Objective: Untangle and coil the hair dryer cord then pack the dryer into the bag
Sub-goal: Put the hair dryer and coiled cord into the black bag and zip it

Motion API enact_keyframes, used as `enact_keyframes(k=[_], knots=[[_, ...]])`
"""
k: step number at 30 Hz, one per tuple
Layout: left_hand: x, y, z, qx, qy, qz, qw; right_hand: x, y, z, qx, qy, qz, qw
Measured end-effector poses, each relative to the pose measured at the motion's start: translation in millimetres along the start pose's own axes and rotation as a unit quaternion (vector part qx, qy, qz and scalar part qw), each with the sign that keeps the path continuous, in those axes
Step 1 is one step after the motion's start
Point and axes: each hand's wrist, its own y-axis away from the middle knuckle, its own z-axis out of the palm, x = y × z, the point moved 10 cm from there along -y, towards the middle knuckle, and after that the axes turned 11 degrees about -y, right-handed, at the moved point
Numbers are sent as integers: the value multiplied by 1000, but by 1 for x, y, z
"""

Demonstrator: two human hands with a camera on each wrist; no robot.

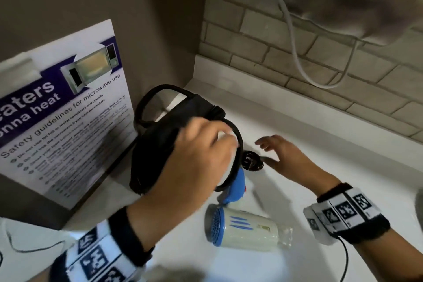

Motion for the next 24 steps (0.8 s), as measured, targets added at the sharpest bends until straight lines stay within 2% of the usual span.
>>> enact_keyframes(k=[3, 5, 7, 9, 11, 14, 18, 20, 22, 24], knots=[[60, 18, 43, -72, -5, 141, 987, 23, -1, 52, -114, 22, -16, 993], [88, 40, 75, -135, -10, 201, 970, 35, 0, 73, -142, 52, 3, 988], [104, 66, 111, -229, -9, 230, 946, 41, 0, 83, -142, 77, 13, 987], [109, 96, 148, -341, -29, 243, 908, 41, -1, 81, -114, 78, 3, 990], [107, 117, 173, -405, -70, 236, 880, 46, -2, 79, -101, 85, 8, 991], [103, 122, 185, -408, -82, 219, 882, 48, -1, 78, -98, 114, -1, 989], [94, 110, 174, -414, -18, 193, 890, 47, 4, 68, -94, 74, -4, 993], [84, 101, 164, -419, 51, 147, 894, 51, 6, 56, -91, 24, 15, 995], [73, 87, 146, -398, 167, 69, 900, 50, 11, 33, -74, -62, 38, 995], [64, 71, 126, -368, 272, 8, 889, 36, 18, 5, -40, -169, 60, 983]])
